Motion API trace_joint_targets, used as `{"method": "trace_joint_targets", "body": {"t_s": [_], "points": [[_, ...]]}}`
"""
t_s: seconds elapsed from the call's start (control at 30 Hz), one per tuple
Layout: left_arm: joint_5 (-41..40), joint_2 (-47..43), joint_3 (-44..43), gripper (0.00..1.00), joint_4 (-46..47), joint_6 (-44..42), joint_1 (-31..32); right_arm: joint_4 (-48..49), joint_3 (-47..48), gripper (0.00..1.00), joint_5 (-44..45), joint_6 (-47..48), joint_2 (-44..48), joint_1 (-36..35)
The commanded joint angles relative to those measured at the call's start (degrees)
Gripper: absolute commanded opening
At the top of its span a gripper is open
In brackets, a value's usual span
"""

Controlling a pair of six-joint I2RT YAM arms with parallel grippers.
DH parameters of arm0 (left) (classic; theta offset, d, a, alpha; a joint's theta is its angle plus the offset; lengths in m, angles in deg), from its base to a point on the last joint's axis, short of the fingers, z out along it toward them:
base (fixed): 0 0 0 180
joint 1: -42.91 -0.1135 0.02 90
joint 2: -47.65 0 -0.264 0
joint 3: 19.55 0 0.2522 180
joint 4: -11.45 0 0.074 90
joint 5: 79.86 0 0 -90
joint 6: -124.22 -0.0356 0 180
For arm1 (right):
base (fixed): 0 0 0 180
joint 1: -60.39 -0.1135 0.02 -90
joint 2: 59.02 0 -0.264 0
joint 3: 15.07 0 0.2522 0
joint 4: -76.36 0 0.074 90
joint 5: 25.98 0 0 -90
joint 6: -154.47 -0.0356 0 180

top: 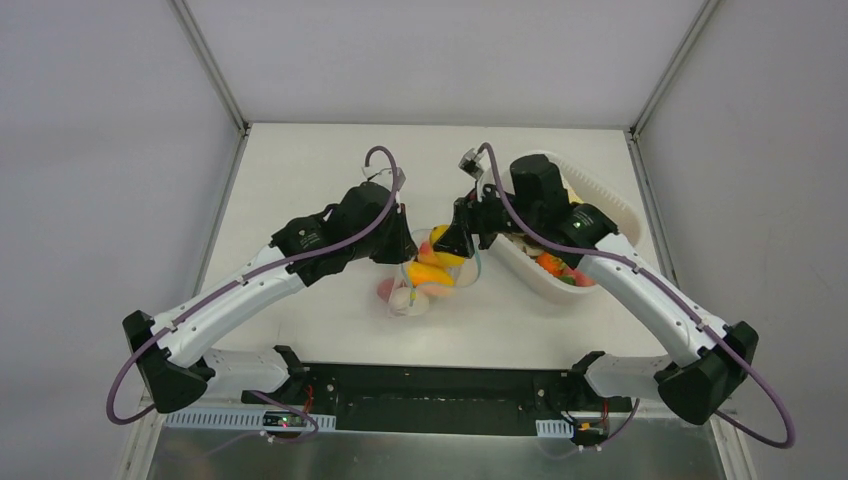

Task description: Place the food in the zip-top bag and seal the zipper

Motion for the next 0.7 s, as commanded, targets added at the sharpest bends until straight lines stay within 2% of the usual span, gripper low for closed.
{"method": "trace_joint_targets", "body": {"t_s": [0.0, 0.07, 0.13, 0.3, 0.4, 0.5, 0.67], "points": [[-0.36, -2.63, 0.48, 0.00, 2.03, 0.99, -0.36, -0.79, 1.64, 0.52, 2.02, 2.92, -2.09, -1.32], [-0.82, -2.96, 0.58, 0.00, 1.98, 1.06, -0.41, -0.86, 1.79, 0.67, 2.24, 3.28, -2.00, -1.77], [-1.23, -3.25, 0.68, 0.00, 2.02, 1.12, -0.37, 0.33, 1.36, 0.75, 2.62, 2.98, -0.96, -1.85], [-1.46, -3.34, 0.95, 0.00, 2.24, 1.25, -0.37, 4.96, -1.66, 0.84, 1.34, 2.16, 4.84, -1.78], [-1.31, -3.38, 1.04, 0.00, 2.37, 1.34, -0.39, 7.55, -3.34, 0.84, 4.49, 0.95, 8.19, -1.82], [-1.15, -3.57, 1.41, 0.00, 2.50, 1.51, -0.36, 10.83, -6.03, 0.88, 14.80, -0.20, 11.47, -1.76], [-1.60, -5.01, 2.70, 0.00, 2.47, 1.80, -0.40, 9.15, -7.10, 0.94, 43.53, -3.83, 12.18, -0.13]]}}
